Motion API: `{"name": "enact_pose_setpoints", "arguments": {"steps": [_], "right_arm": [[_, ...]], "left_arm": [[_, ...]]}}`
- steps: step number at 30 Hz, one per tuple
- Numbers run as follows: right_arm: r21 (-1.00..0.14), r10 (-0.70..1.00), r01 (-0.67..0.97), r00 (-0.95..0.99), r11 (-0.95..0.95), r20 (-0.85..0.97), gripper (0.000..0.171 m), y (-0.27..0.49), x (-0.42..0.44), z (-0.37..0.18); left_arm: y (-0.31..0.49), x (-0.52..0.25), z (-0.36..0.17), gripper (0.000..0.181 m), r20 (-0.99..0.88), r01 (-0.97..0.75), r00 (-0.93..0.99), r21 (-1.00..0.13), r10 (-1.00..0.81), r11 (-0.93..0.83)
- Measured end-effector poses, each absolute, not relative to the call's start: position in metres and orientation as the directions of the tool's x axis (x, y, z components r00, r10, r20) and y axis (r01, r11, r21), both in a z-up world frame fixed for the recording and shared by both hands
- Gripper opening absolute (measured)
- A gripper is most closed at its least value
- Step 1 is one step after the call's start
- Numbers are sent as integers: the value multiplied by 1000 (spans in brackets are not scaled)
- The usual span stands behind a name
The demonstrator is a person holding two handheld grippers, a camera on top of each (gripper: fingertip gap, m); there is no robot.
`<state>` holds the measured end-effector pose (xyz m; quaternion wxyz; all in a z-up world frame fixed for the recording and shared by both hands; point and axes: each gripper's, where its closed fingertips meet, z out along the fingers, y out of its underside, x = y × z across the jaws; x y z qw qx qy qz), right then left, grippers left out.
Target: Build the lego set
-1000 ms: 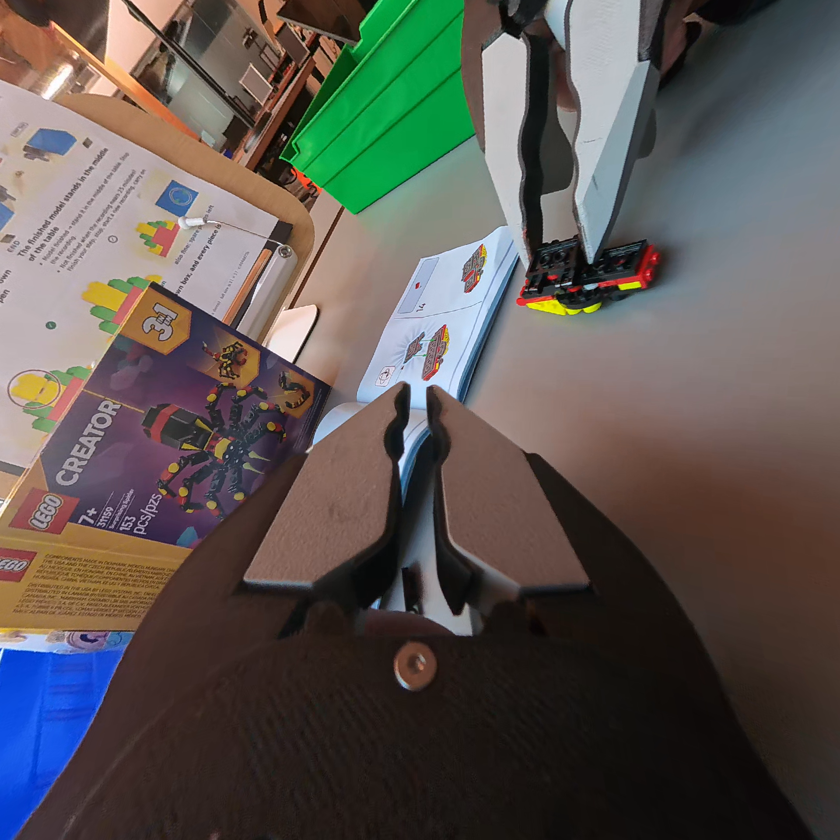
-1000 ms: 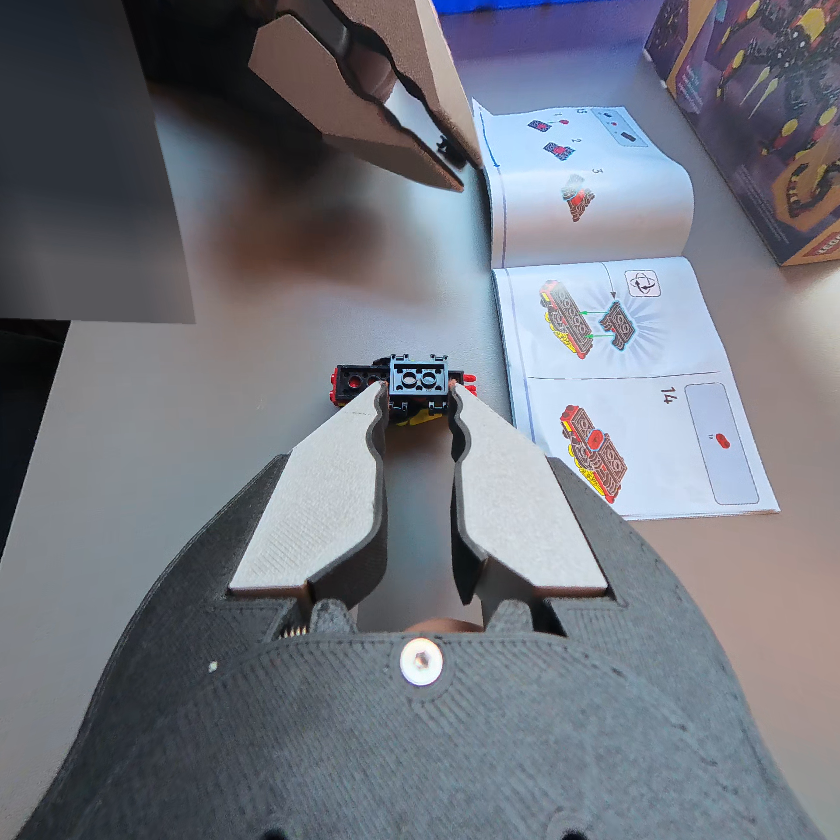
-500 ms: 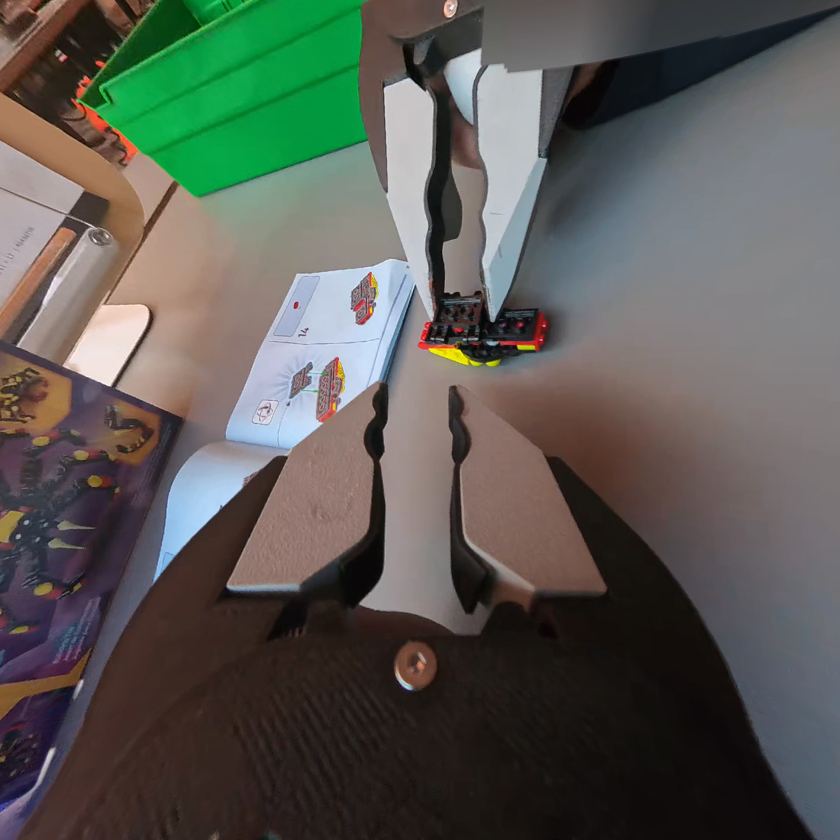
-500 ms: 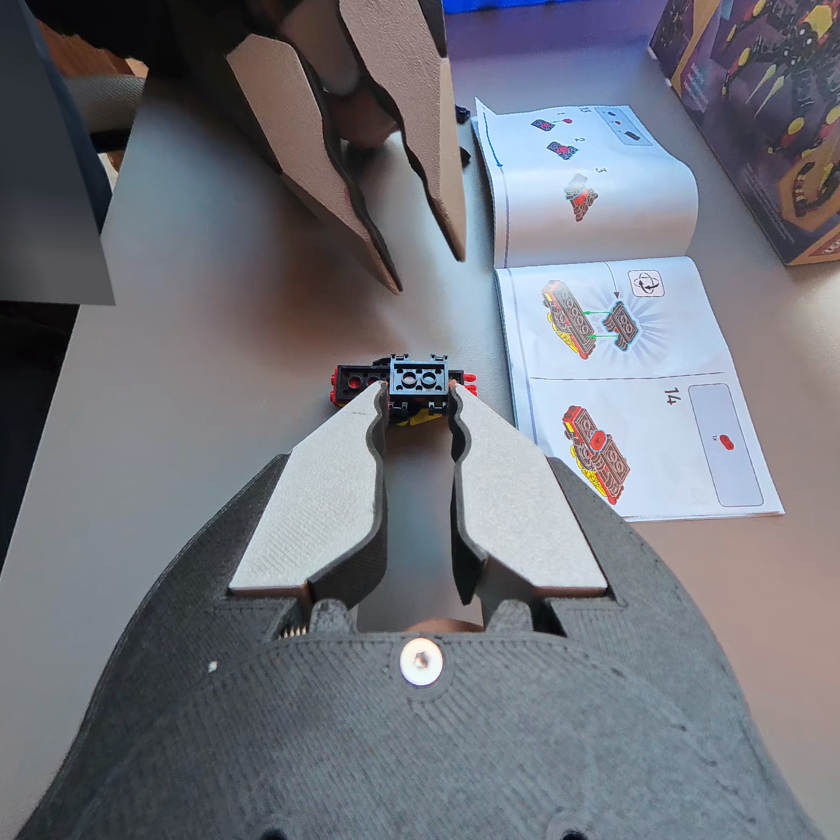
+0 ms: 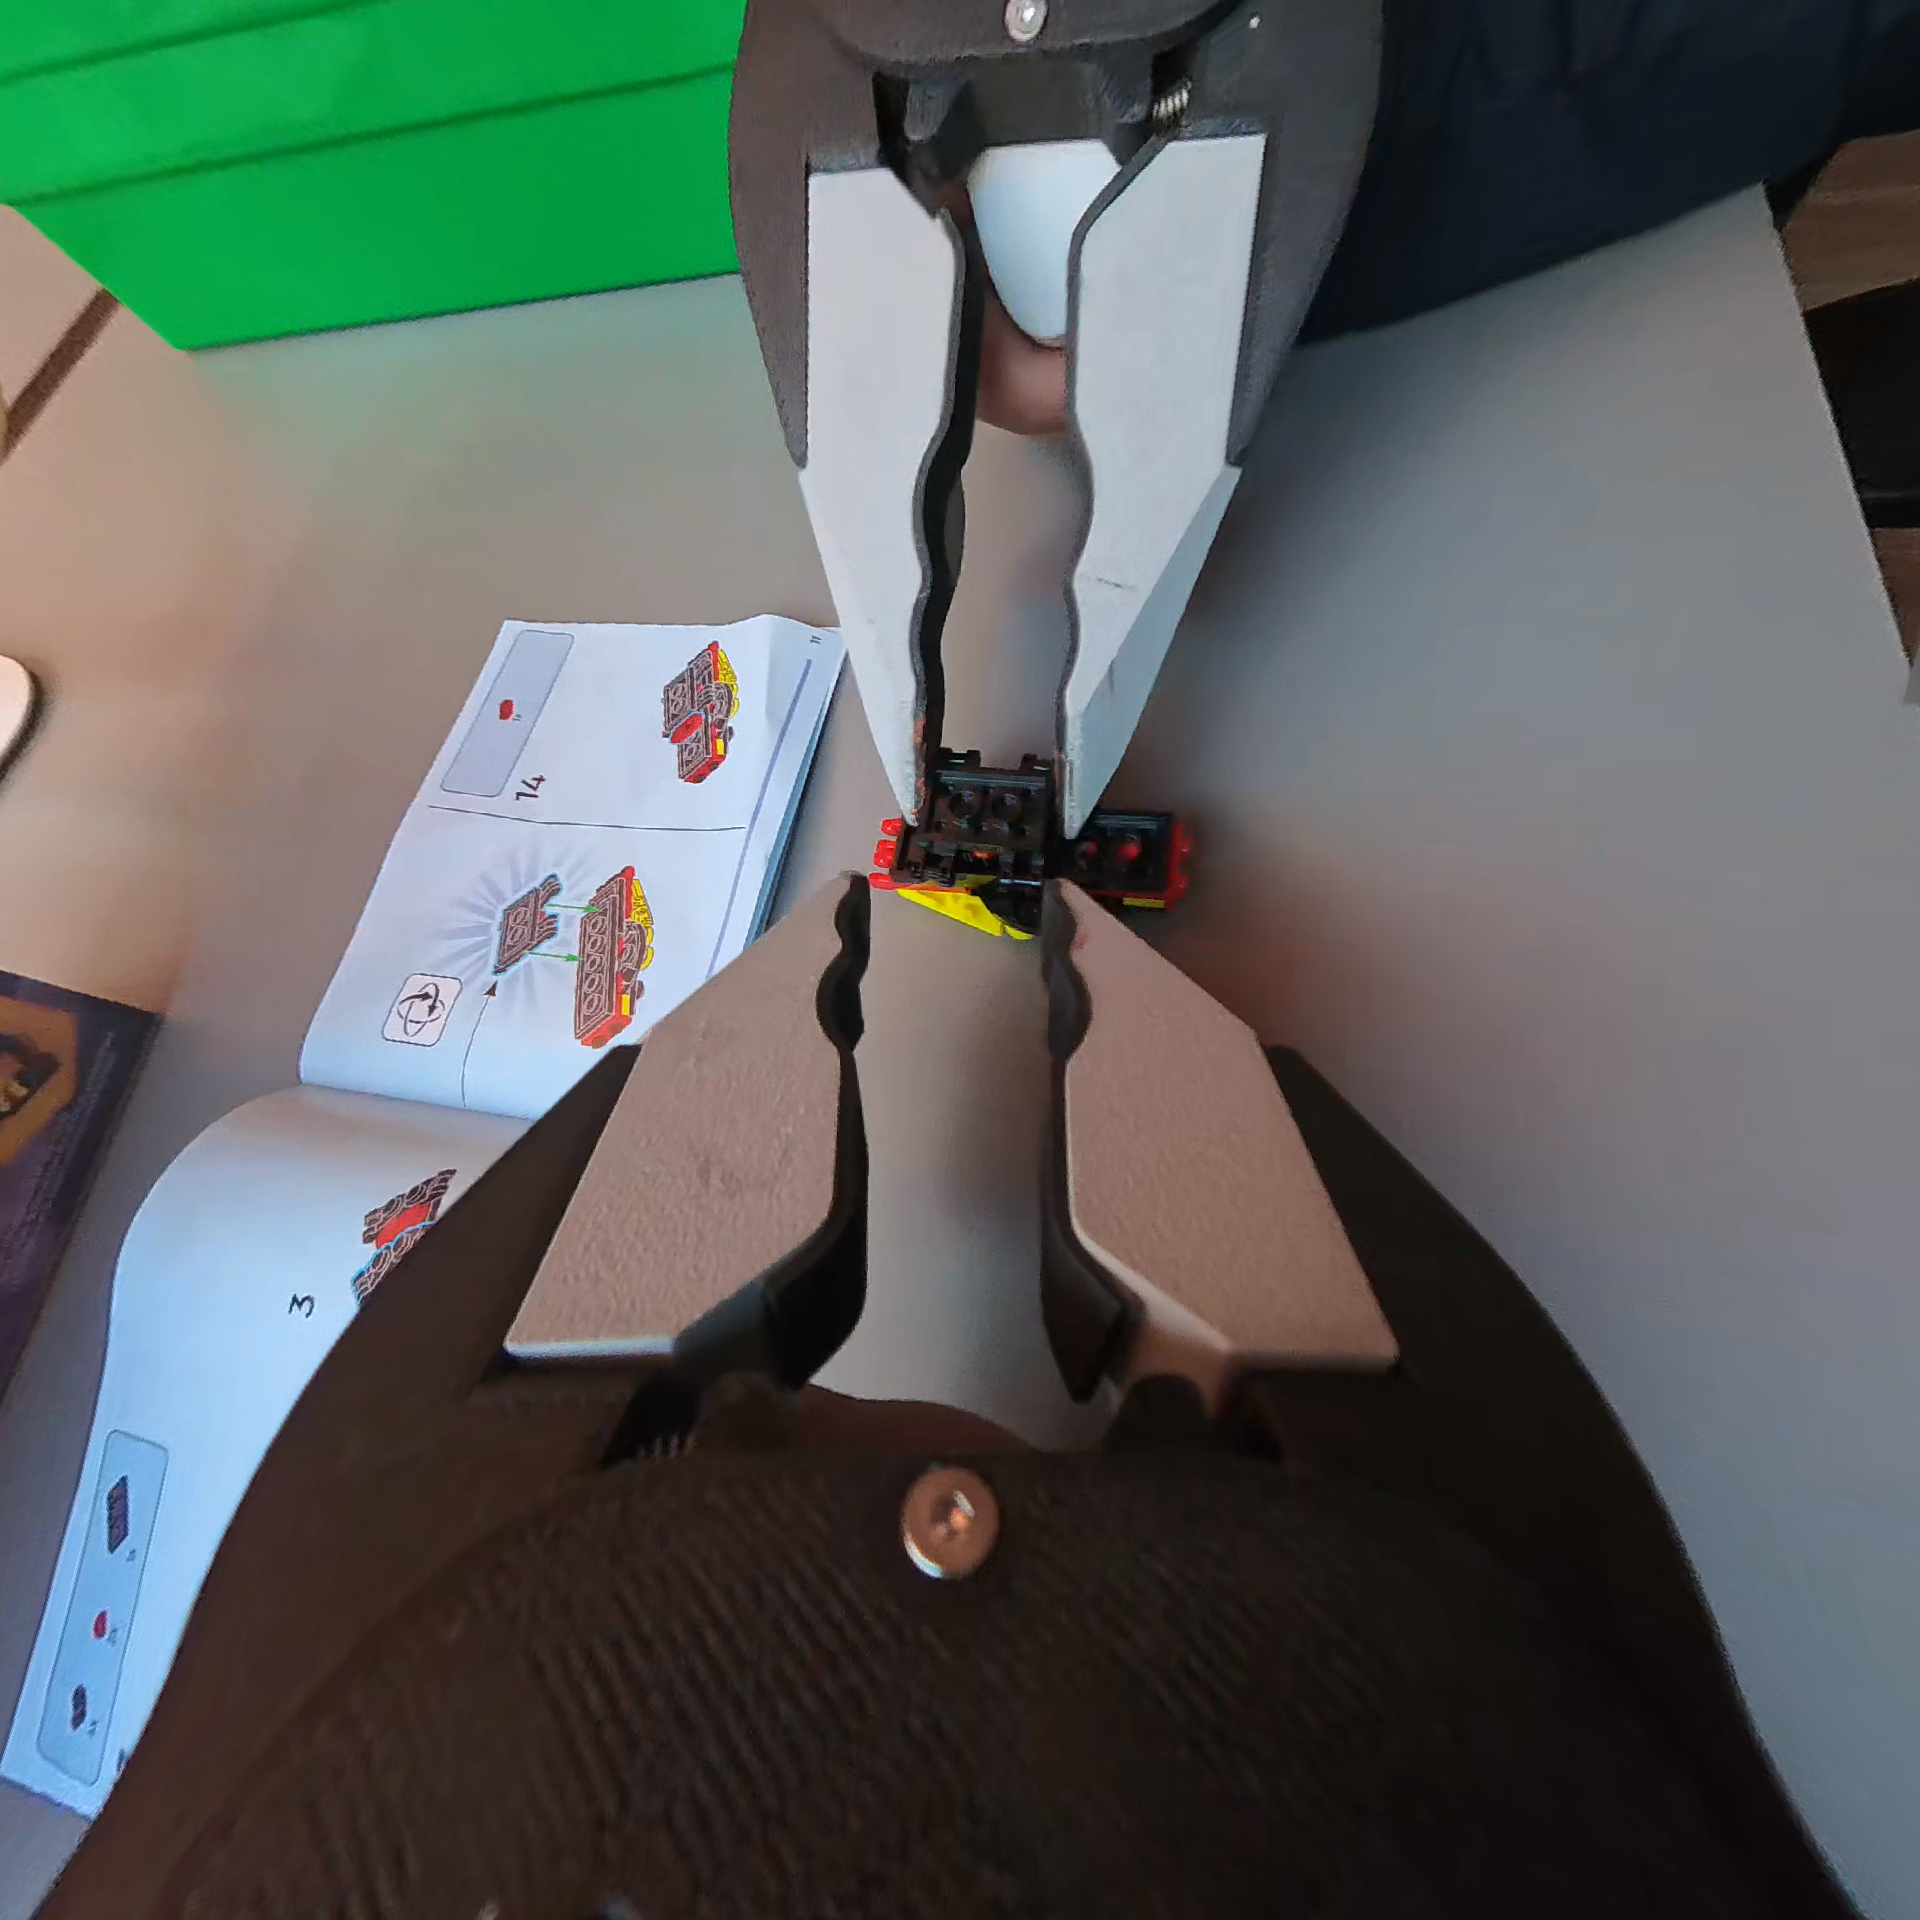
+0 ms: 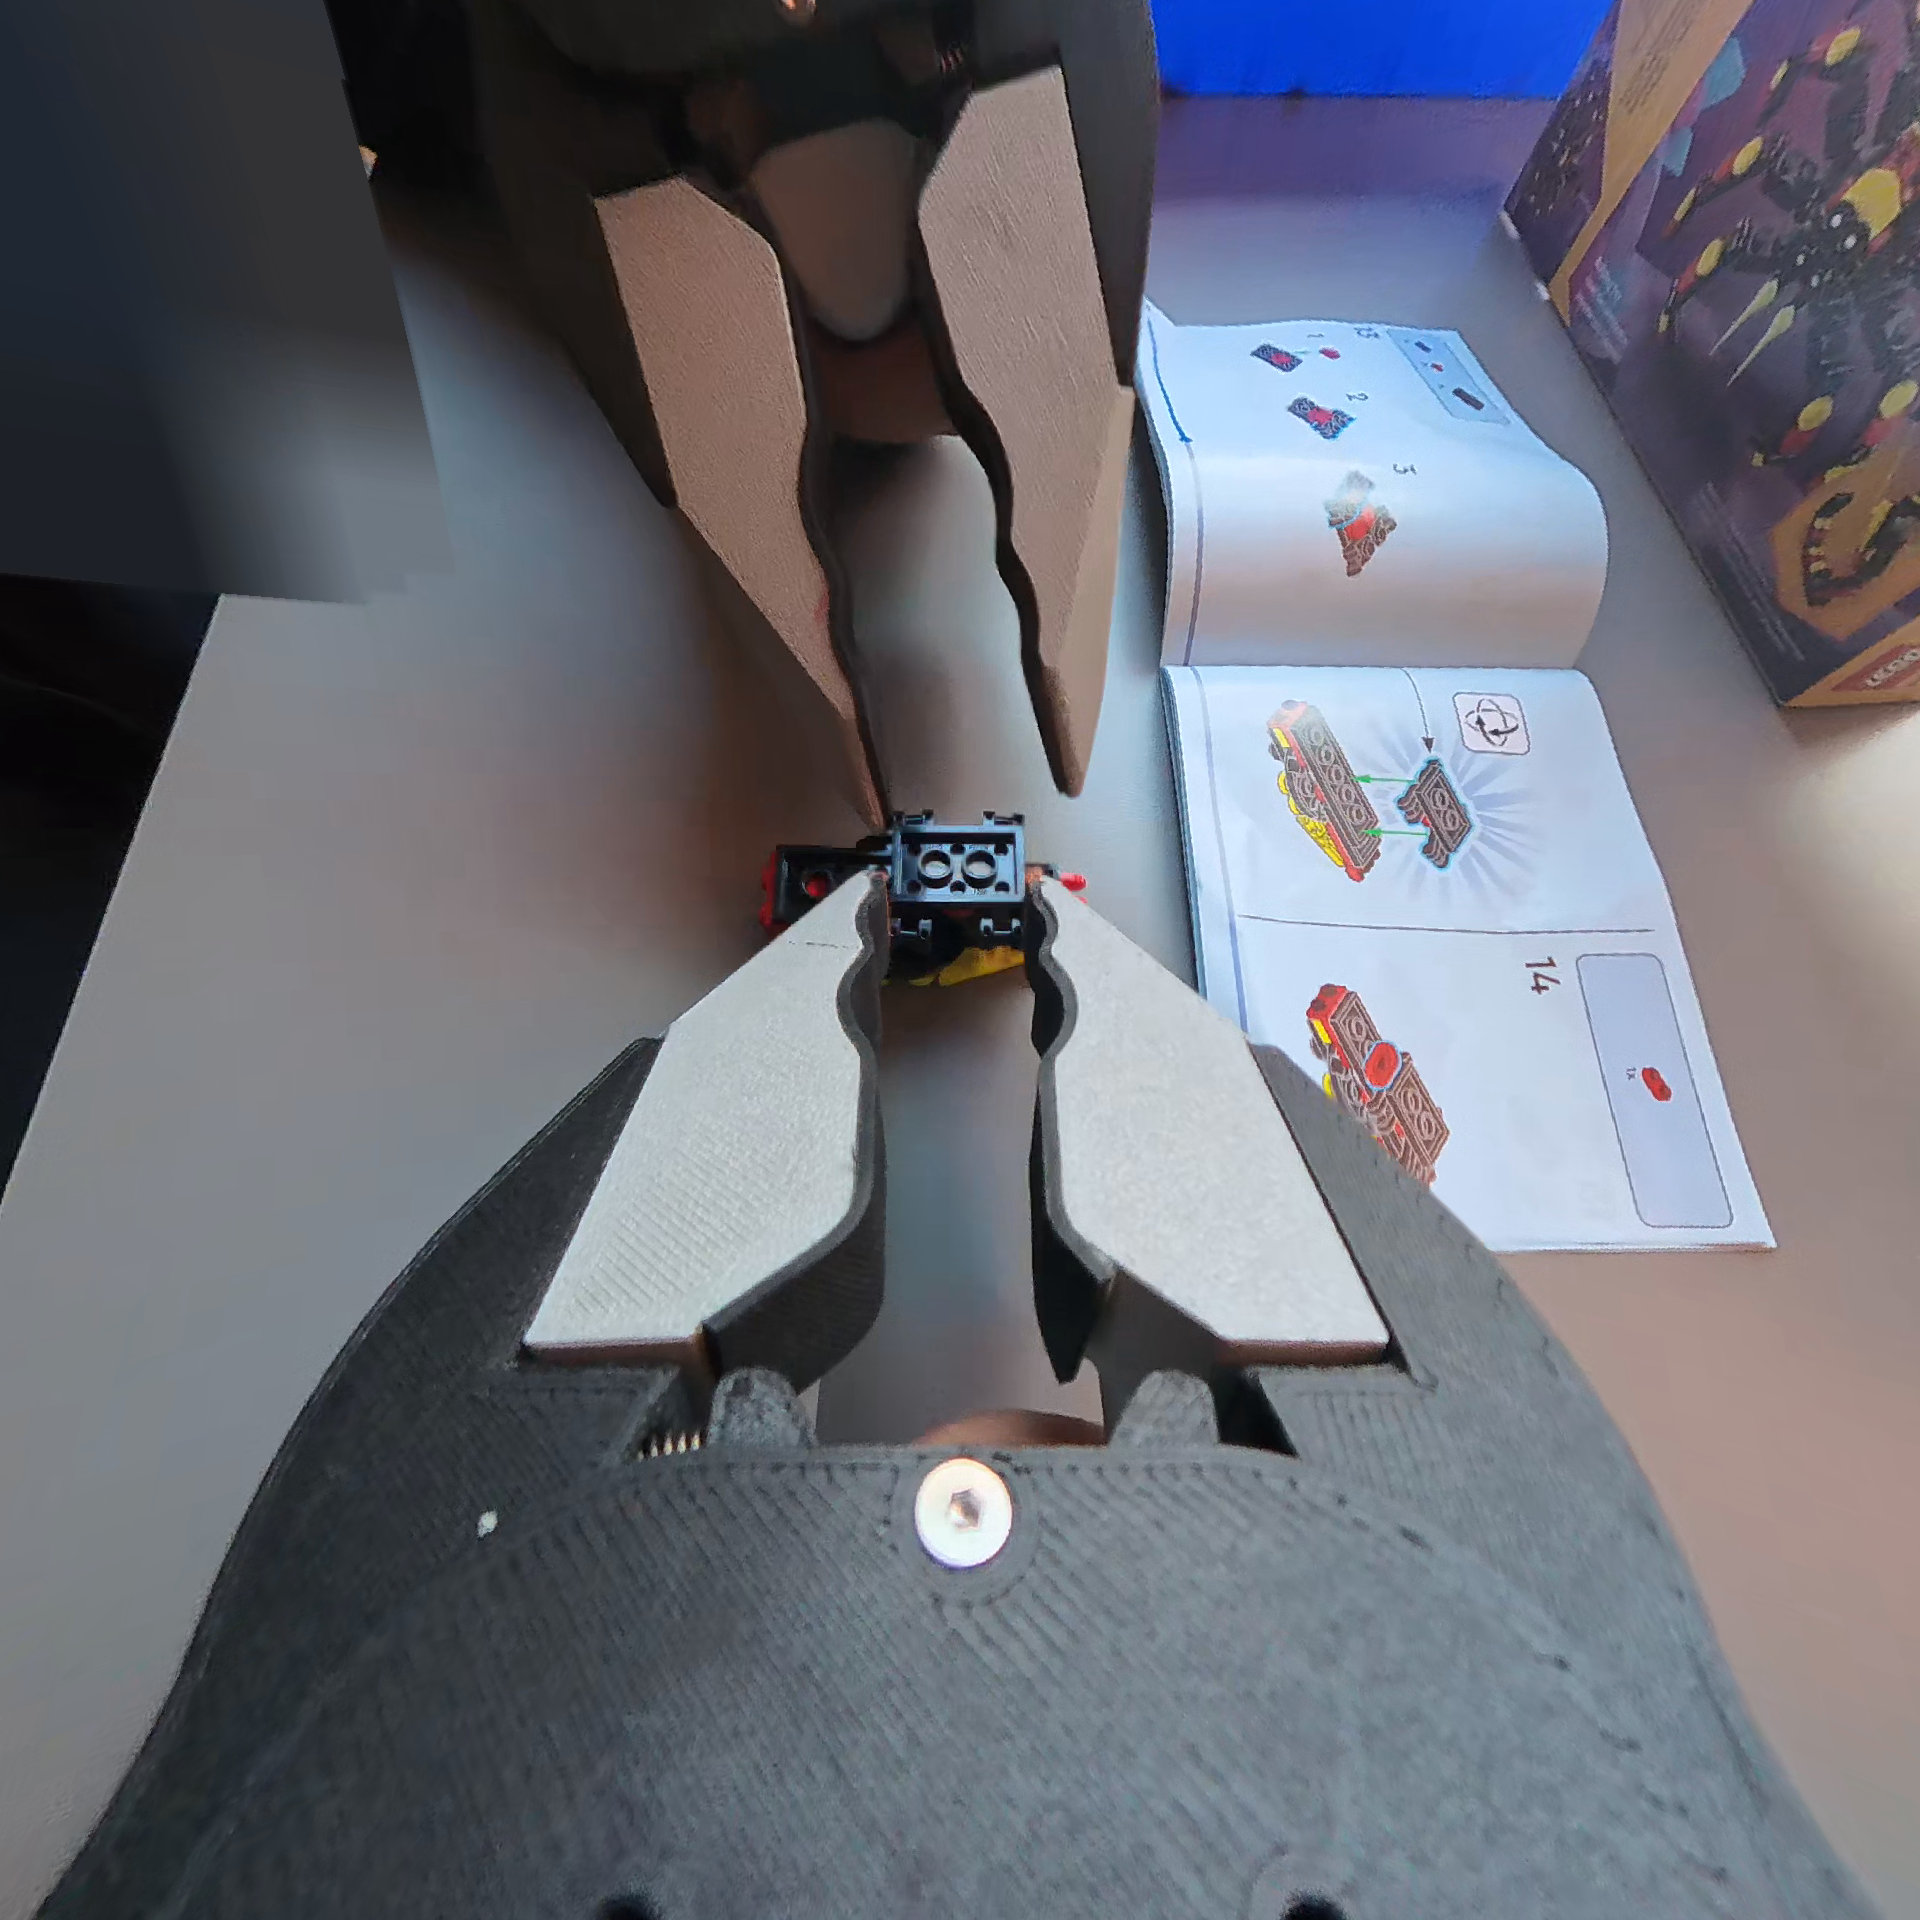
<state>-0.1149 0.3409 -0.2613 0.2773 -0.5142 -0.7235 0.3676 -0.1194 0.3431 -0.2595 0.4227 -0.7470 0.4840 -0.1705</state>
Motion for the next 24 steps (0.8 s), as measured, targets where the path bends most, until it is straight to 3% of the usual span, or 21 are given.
{"name": "enact_pose_setpoints", "arguments": {"steps": [1, 10, 24], "right_arm": [[-823, 946, 528, -324, 208, 30, 23, 339, -115, -260], [-855, 934, 446, -340, 265, 112, 22, 334, -118, -248], [-861, 927, 426, -355, 278, 123, 22, 331, -118, -246]], "left_arm": [[343, -119, -259, 34, -149, -576, 473, -798, -869, -177], [334, -116, -251, 25, -130, -537, 425, -833, -896, -133], [332, -115, -249, 24, -136, -531, 414, -839, -900, -118]]}}
